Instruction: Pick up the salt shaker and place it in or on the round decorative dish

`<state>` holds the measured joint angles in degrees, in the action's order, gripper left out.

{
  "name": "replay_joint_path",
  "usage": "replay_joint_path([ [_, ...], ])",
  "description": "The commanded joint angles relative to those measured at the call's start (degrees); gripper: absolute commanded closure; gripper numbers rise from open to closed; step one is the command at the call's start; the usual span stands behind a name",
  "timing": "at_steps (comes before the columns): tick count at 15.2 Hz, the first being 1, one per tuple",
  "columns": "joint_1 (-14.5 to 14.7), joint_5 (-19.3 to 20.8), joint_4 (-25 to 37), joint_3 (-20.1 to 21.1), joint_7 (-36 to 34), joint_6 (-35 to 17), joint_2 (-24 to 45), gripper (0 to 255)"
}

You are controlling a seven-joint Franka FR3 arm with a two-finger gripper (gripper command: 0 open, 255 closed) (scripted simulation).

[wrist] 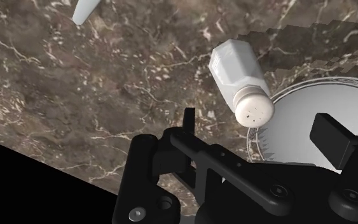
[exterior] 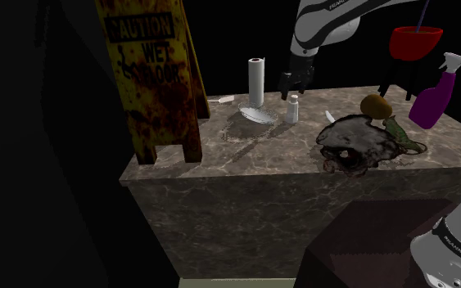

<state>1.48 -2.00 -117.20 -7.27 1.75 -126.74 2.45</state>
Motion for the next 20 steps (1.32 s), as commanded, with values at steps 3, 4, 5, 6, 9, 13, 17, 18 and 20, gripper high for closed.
replay_joint_path([
  [3, 0.0, -0.1, 0.0, 0.0, 0.0, -0.4, 0.3, 0],
  [4, 0.0, -0.1, 0.0, 0.0, 0.0, -0.4, 0.3, 0],
  [5, 0.0, -0.1, 0.0, 0.0, 0.0, -0.4, 0.3, 0],
  [6, 0.0, -0.1, 0.0, 0.0, 0.0, -0.4, 0.3, 0],
  [9, 0.0, -0.1, 0.0, 0.0, 0.0, -0.4, 0.3, 255],
  [13, 0.0, -0.1, 0.0, 0.0, 0.0, -0.4, 0.3, 255],
  [17, 0.0, -0.1, 0.0, 0.0, 0.0, -0.4, 0.3, 255],
  [18, 0.0, 0.0, 0.5, 0.0, 0.0, 0.4, 0.0, 255],
  [20, 0.0, 0.1, 1.4, 0.0, -0.1, 1.8, -0.5, 255],
])
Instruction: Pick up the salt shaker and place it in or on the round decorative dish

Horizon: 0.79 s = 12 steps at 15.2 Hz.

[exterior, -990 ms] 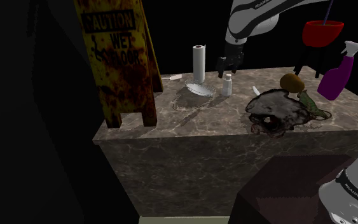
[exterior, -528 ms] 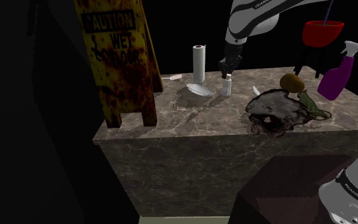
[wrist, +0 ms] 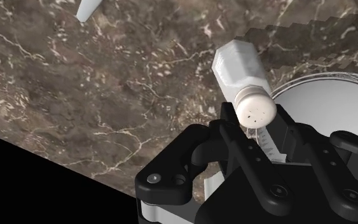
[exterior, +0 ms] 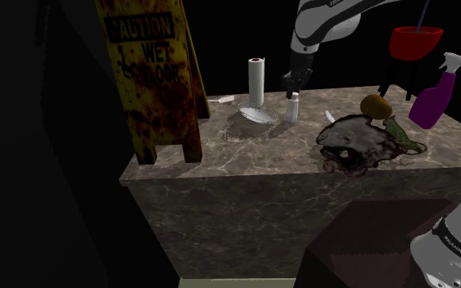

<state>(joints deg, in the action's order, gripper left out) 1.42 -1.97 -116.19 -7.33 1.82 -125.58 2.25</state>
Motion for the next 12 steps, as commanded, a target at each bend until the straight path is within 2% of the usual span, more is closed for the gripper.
replay_joint_path([
  [1, 0.1, 0.1, 0.9, 0.1, -0.2, 1.4, -0.5, 255],
  [12, 0.1, 0.6, 7.2, 0.1, -0.6, 9.6, -2.4, 255],
])
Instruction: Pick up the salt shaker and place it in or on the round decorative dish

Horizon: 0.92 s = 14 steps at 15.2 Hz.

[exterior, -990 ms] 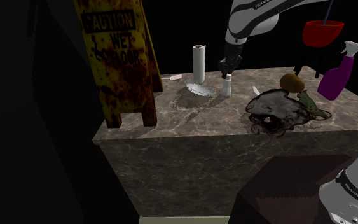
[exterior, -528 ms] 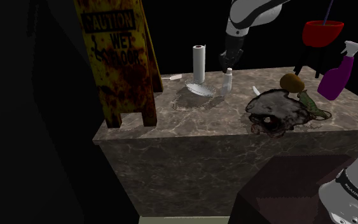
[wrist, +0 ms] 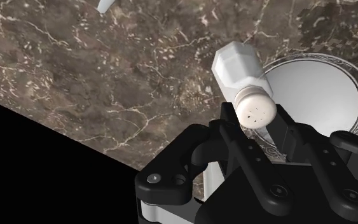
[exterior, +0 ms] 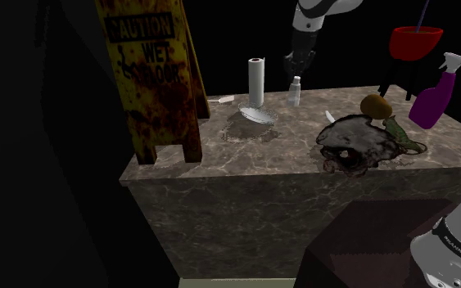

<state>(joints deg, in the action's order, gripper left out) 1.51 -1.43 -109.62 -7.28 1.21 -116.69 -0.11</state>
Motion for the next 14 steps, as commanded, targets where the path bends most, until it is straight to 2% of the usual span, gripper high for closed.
replay_joint_path([
  [1, 0.0, 0.0, 1.3, 0.0, -0.1, 1.5, -0.2, 255],
  [9, 0.0, 0.1, 6.3, 0.0, -0.2, 6.9, -0.6, 255],
  [14, 2.3, 0.1, 18.3, 2.2, -4.9, 11.7, 6.6, 255],
])
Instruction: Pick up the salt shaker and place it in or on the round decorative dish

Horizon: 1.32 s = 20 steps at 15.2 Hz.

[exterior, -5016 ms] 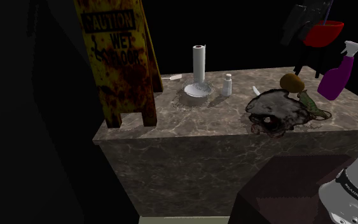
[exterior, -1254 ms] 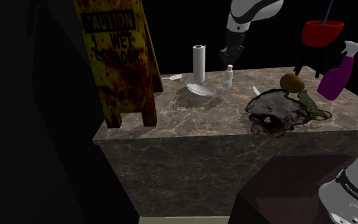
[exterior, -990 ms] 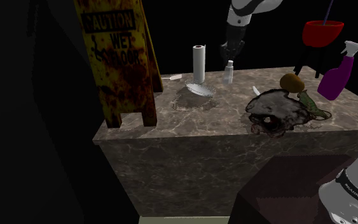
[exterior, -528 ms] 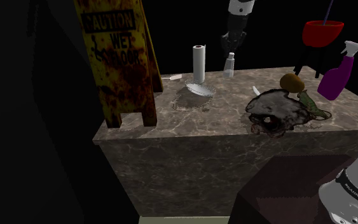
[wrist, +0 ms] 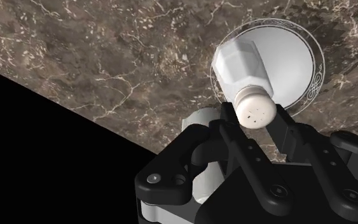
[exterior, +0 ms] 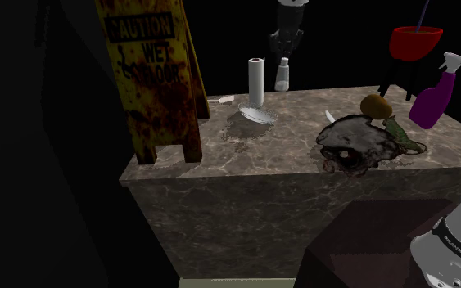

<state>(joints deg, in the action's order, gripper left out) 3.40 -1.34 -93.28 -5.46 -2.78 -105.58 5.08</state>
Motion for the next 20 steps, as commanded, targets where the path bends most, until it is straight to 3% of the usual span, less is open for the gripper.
replay_joint_path([
  [1, 0.9, 0.0, 4.8, 0.8, -1.8, 1.7, 3.1, 255],
  [5, 2.8, 0.2, 17.7, 2.1, -5.2, 7.0, 10.7, 255],
  [7, 3.9, 0.4, 27.5, 2.7, -7.1, 11.1, 16.4, 255],
  [20, 4.1, 0.5, 13.4, 2.7, -7.1, -0.3, 13.7, 255],
])
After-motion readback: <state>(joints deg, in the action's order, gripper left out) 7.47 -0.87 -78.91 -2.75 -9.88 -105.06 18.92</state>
